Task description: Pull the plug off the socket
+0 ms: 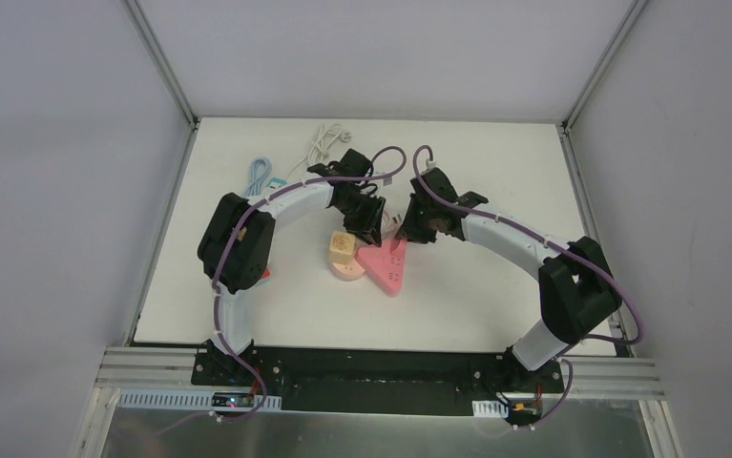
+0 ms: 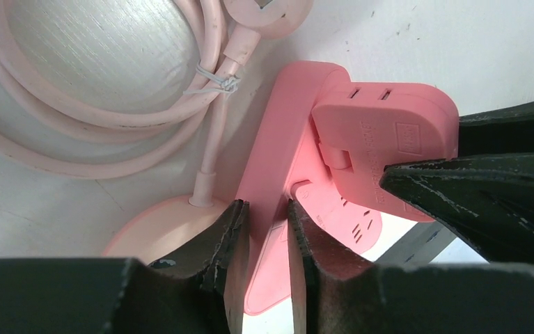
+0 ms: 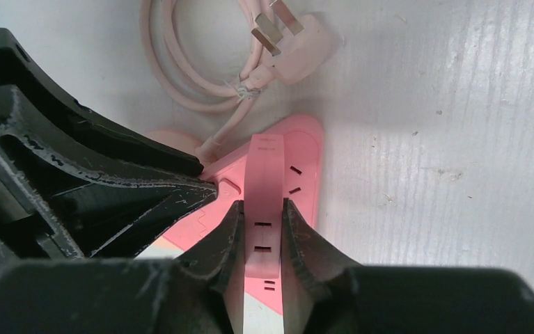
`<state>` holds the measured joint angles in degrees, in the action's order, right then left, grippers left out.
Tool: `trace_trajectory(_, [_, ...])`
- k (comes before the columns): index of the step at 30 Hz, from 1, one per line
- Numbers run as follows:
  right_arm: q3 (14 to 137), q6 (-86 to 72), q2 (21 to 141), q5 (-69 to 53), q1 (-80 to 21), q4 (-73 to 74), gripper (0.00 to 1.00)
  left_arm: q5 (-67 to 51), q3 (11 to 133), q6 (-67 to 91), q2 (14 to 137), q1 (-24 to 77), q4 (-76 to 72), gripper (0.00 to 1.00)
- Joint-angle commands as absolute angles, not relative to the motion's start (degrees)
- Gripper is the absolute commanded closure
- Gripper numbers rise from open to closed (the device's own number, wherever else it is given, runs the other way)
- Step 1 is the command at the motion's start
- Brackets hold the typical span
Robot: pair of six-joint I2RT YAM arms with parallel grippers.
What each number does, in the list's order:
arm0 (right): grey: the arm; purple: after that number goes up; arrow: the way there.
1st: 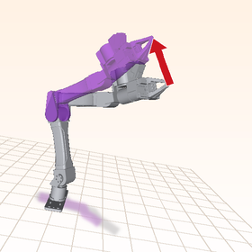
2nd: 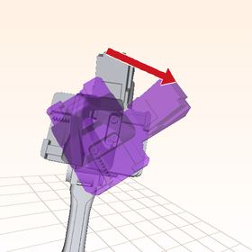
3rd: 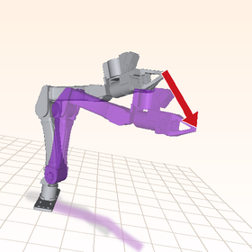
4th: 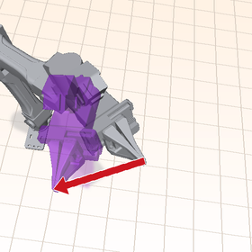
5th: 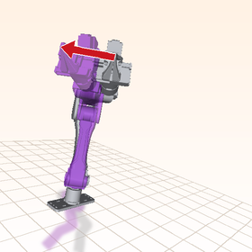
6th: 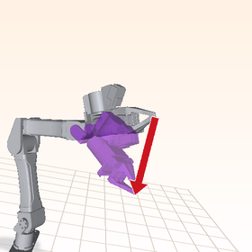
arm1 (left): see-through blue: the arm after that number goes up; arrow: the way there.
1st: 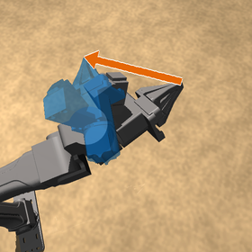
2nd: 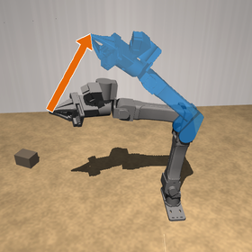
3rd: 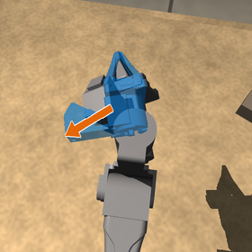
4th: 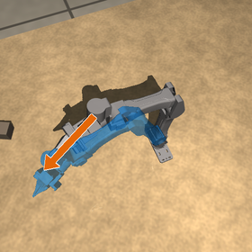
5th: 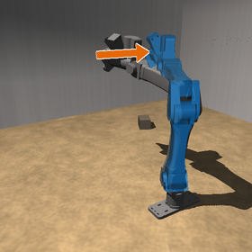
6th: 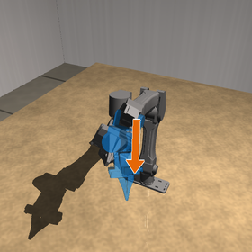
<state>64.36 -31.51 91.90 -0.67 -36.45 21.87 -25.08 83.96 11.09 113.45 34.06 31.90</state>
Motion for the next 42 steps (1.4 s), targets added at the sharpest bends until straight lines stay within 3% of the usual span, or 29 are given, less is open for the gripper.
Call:
trace_trajectory(1, [66.1, -33.0, 88.4, -5.1, -35.9, 16.7, 1.0, -16.3, 79.2, 8.3, 116.6, 34.4, 36.9, 0.8])
trace_trajectory(7, [69.9, -30.6, 93.6, 3.6, -39.6, 20.8, 1.0, -13.6, 77.3, 8.6, 117.0, 34.5, 36.5, 0.8])
trace_trajectory(16, [63.2, -31.3, 87.5, -8.1, -34.7, 10.7, 1.0, -11.2, 73.0, 9.8, 116.1, 34.8, 34.9, 0.81])
trace_trajectory(25, [69.9, -28.5, 93.0, 3.1, -40.3, 18.0, 1.0, -9.4, 72.9, 9.1, 116.8, 35.7, 36.2, 0.81])
trace_trajectory(33, [64.1, -30.1, 86.5, -6.5, -34.6, 9.7, 1.0, -8.4, 72.4, 9.3, 117.3, 36.0, 36.5, 0.82])
trace_trajectory(42, [67.8, -26.0, 92.6, 8.5, -40.5, 15.7, 1.0, -8.2, 72.4, 10.4, 117.8, 36.4, 36.9, 0.82])
